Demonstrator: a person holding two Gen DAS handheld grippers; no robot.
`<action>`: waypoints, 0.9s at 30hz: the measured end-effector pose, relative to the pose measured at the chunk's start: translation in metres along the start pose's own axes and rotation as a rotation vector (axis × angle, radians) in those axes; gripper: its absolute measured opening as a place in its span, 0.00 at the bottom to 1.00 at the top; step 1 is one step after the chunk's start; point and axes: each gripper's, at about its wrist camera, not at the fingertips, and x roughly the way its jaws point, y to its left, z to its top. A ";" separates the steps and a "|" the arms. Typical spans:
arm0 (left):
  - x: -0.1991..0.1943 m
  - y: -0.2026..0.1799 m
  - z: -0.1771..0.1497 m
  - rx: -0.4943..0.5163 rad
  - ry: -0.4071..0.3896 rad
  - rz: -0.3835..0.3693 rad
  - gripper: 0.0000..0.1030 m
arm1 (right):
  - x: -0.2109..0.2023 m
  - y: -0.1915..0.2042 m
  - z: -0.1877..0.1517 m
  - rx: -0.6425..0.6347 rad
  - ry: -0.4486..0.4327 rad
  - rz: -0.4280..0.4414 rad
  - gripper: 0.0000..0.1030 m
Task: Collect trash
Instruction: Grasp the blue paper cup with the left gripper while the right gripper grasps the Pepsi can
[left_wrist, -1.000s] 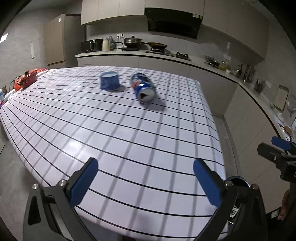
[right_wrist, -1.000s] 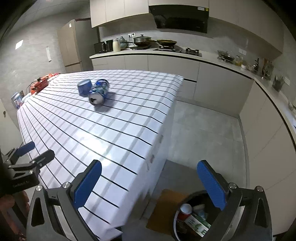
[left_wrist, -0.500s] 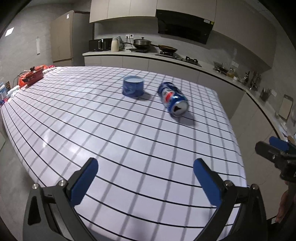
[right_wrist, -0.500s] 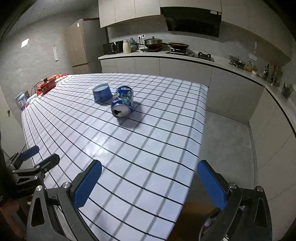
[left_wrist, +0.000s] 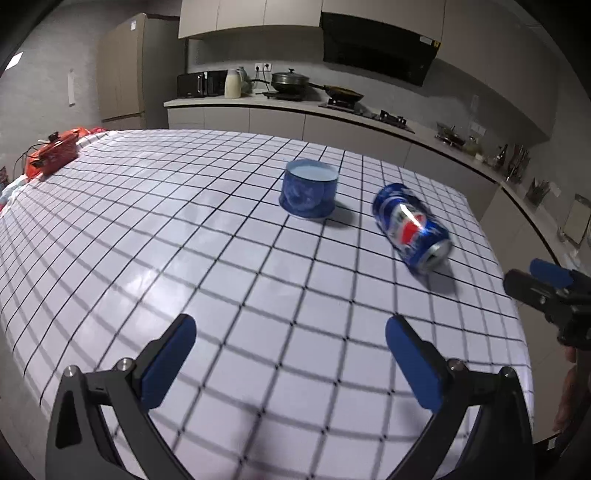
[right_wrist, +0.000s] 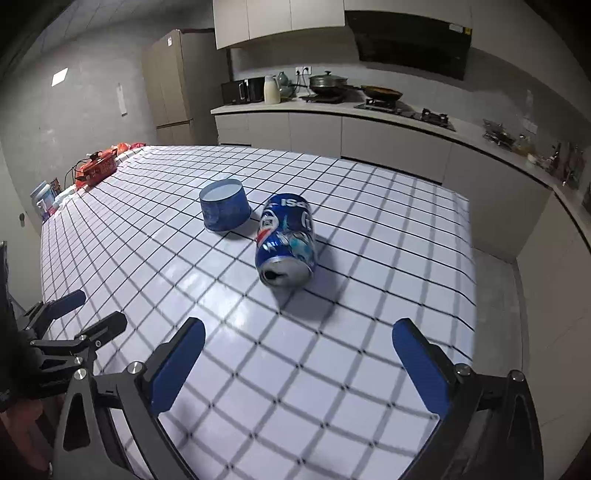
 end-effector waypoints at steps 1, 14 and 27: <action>0.006 0.001 0.003 0.001 0.005 0.000 1.00 | 0.007 0.001 0.004 -0.001 0.006 0.001 0.96; 0.079 0.002 0.042 0.028 0.055 -0.043 1.00 | 0.127 -0.001 0.054 0.027 0.123 0.034 0.67; 0.133 -0.022 0.088 0.025 0.078 -0.071 0.97 | 0.168 -0.047 0.090 0.077 0.113 -0.008 0.66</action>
